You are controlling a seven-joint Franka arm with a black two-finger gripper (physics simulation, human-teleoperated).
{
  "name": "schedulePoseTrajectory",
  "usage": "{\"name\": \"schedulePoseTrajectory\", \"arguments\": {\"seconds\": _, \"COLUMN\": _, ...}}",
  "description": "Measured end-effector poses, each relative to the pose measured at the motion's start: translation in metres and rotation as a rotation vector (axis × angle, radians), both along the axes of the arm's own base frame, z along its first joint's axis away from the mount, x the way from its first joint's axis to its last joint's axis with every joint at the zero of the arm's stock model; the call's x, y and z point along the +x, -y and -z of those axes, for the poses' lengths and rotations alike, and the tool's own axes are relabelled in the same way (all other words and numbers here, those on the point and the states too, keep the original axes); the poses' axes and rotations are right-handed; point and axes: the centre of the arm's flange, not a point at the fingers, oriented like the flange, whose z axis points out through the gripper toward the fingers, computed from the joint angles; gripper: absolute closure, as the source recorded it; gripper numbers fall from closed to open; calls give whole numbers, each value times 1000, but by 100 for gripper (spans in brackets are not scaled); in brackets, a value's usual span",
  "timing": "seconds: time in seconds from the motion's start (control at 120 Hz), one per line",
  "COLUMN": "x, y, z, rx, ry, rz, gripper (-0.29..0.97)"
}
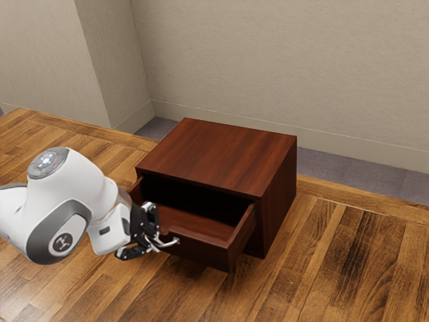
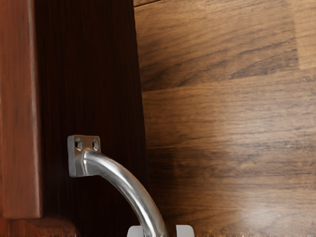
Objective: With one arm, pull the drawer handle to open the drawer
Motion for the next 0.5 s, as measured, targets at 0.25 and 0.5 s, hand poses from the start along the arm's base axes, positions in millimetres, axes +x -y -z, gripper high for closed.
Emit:
{"name": "schedulePoseTrajectory", "arguments": {"seconds": 0.25, "x": -10, "y": 2, "z": 0, "rx": 1, "ry": 3, "rz": 4, "gripper": 73}}
{"name": "schedulePoseTrajectory", "arguments": {"seconds": 0.5, "x": -16, "y": 1, "z": -7, "rx": -1, "ry": 14, "rz": 1, "gripper": 73}}
